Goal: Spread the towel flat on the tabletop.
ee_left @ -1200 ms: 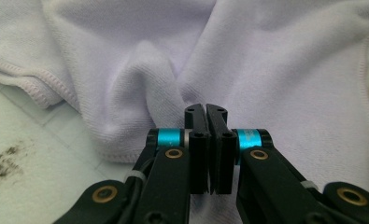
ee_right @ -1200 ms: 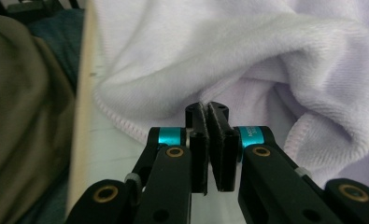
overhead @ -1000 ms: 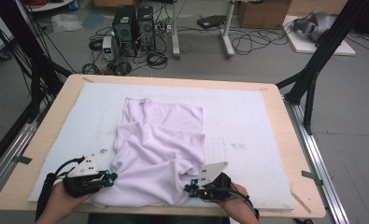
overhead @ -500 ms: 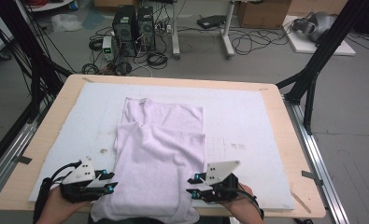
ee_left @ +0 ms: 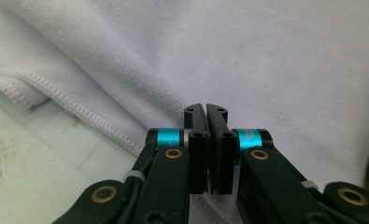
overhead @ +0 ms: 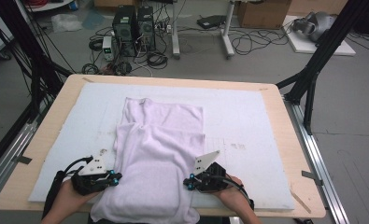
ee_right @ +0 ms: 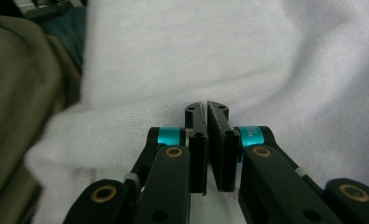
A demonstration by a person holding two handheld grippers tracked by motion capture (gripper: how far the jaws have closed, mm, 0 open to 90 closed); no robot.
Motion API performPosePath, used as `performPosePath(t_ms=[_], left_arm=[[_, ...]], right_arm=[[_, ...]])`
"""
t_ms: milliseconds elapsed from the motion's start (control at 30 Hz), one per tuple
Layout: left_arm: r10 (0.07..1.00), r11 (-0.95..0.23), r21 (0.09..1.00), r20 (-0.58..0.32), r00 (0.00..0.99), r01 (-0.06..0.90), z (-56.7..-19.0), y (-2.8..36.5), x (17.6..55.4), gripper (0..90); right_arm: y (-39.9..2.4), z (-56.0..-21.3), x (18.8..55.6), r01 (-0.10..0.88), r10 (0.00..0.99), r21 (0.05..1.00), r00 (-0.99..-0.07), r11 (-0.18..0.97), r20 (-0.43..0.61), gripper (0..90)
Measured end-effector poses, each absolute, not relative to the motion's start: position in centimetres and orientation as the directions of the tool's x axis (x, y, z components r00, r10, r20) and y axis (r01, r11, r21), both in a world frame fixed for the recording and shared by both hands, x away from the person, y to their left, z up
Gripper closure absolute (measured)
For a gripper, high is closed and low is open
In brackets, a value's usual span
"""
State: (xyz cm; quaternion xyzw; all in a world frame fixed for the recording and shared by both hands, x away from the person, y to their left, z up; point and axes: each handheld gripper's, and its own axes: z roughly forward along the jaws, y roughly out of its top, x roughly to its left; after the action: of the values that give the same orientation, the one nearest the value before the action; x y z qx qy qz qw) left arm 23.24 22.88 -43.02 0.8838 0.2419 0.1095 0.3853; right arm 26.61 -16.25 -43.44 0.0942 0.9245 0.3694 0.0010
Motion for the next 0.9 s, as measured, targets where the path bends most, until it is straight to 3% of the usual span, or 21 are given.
performPosePath(t_ms=[200, 367, 533, 700, 767, 833, 900], left_arm=[[0.493, -0.557, 0.772, 0.011, 0.87, 0.306, -41.2, 24.2, 19.6, 86.4], [0.5, -0.547, 0.788, 0.037, 0.865, 0.283, -40.5, 24.3, 19.6, 69.6], [0.532, -0.554, 0.777, 0.052, 0.845, 0.3, -41.6, 23.7, 22.4, 68.1], [0.542, -0.577, 0.739, 0.025, 0.84, 0.349, -43.2, 22.6, 25.9, 65.0], [0.534, -0.585, 0.723, 0.004, 0.845, 0.366, -44.0, 22.3, 26.5, 66.7], [0.526, -0.579, 0.731, -0.002, 0.851, 0.36, -44.0, 22.4, 26.6, 75.0], [0.524, -0.581, 0.73, -0.003, 0.851, 0.361, -43.9, 22.5, 26.4, 83.6]], right_arm=[[-18.1, -41.8, 23.3, 0.153, 0.14, 0.72, -0.987, 0.677, 0.077, 87.3], [-18.7, -39.7, 21.3, 0.113, 0.122, 0.742, -0.992, 0.66, 0.042, 75.9], [-19.0, -39.7, 23.9, 0.149, 0.222, 0.731, -0.975, 0.666, -0.004, 66.3], [-19.0, -42.3, 27.7, 0.236, 0.312, 0.718, -0.95, 0.654, 0.029, 59.8], [-19.0, -43.1, 28.5, 0.265, 0.329, 0.699, -0.943, 0.665, 0.044, 61.3], [-18.7, -43.8, 28.8, 0.271, 0.326, 0.671, -0.944, 0.69, 0.046, 67.1], [-18.7, -43.8, 28.6, 0.255, 0.319, 0.674, -0.947, 0.693, 0.03, 78.3]])
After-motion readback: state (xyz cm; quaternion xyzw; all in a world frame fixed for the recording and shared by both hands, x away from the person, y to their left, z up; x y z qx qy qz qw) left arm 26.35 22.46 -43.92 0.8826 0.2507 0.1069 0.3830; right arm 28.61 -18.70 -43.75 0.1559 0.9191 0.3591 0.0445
